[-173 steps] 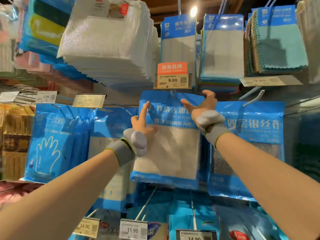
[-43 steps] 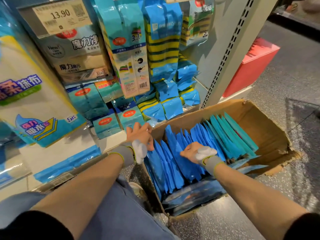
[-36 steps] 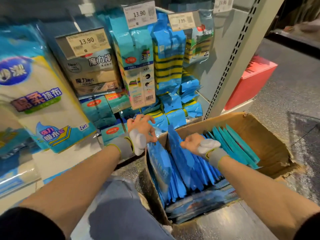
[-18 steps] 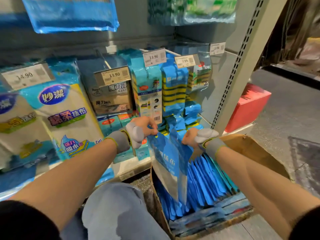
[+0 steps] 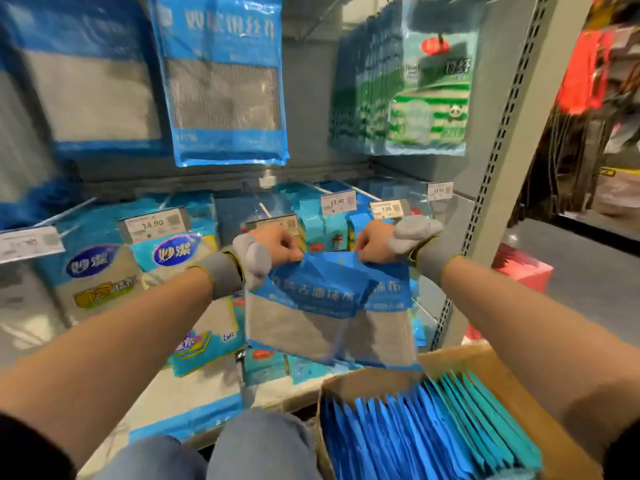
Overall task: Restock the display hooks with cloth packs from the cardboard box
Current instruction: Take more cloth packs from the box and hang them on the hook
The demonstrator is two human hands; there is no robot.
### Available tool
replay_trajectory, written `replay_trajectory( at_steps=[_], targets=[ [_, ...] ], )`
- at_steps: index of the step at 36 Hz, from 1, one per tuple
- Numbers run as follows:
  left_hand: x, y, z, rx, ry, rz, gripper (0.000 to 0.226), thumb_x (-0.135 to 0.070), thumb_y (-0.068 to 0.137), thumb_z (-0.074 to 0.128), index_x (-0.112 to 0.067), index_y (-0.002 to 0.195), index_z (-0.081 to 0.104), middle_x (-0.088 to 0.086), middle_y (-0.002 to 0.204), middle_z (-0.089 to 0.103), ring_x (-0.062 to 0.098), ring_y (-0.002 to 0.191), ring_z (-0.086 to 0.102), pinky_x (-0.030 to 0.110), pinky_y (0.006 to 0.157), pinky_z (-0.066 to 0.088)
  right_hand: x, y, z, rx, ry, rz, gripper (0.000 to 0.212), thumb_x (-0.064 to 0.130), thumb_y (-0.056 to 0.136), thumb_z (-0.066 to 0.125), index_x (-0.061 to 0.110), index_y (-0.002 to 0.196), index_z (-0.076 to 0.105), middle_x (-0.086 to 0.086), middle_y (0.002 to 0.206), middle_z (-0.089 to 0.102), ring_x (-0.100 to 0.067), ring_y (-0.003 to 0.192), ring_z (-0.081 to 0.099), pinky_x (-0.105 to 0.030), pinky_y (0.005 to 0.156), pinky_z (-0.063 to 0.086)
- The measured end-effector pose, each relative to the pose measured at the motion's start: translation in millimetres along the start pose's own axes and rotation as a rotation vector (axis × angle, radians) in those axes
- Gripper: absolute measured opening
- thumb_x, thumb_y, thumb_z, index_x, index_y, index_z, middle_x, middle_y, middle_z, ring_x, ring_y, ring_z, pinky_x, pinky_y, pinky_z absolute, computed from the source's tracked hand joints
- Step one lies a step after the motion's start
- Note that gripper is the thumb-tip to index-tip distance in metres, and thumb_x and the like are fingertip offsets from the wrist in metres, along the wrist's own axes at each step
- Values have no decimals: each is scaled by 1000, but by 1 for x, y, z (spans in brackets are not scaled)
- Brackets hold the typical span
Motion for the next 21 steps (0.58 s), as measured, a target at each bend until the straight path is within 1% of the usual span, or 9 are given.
replay_trajectory(
  at_steps=[2,4,6,8,11,13,16,19,21],
  targets=[
    [1,-5,-21,-34,-5,-19,13,-17,83,64,-10,88,74,-2,80,62,11,80,54,22,72,40,14,4,-18,-85,8,-71,18,24,80,59,17,85,75,2,83,70,-18,83,65,-30,81,54],
    [3,-12,-43,-74,-14,-22,11,-16,83,65,-11,88,74,-1,77,61,11,78,54,22,71,39,34,8,-39,-176,75,-103,18,26,77,61,13,74,73,-2,75,72,-17,74,63,-33,78,55],
    [5,-16,-62,-104,-29,-29,10,-16,82,66,-10,87,73,-1,75,61,11,77,54,21,68,39,47,16,-53,-230,179,-136,18,24,76,64,9,79,74,-8,82,75,-17,73,64,-38,80,58],
    [12,-24,-88,-163,-45,-41,10,-16,82,68,-9,86,73,-2,69,61,9,75,54,19,65,39,74,19,-71,-290,228,-170,18,24,75,65,10,82,74,-9,86,75,-21,81,69,-40,83,58],
    [26,-32,-121,-253,-93,-78,11,-16,80,70,-6,85,73,-16,57,58,-6,57,52,18,69,39,110,27,-90,-341,230,-244,21,25,79,60,8,85,71,-8,97,73,-22,86,67,-39,87,56],
    [35,-35,-138,-305,-129,-125,10,-17,80,71,-9,85,73,-19,53,57,-5,51,49,15,62,40,133,27,-100,-355,221,-287,22,24,83,57,11,94,70,-7,107,70,-27,98,65,-38,91,53],
    [47,-43,-167,-365,-158,-176,11,-18,81,71,-9,87,74,-23,39,54,-11,43,49,0,50,34,169,30,-112,-345,211,-349,28,28,90,51,20,114,64,-6,116,66,-29,107,60,-39,101,44],
    [58,-54,-206,-439,-177,-190,10,-15,82,70,-11,91,73,-29,34,49,-17,40,47,-3,46,33,213,42,-129,-473,226,-430,28,28,93,48,26,118,61,-1,120,64,-27,111,58,-42,109,32],
    [62,-56,-224,-471,-183,-195,12,-13,82,69,-7,92,73,-28,33,48,-17,40,47,-3,47,33,233,44,-137,-528,231,-460,27,26,93,47,28,116,61,0,111,67,-27,108,59,-45,111,26]
  ],
)
Point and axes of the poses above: each hand's wrist, its own y-axis towards the middle knuckle, its own z-axis out of the palm, x = y × z, the point moved 1 cm from there along y, towards the middle knuckle
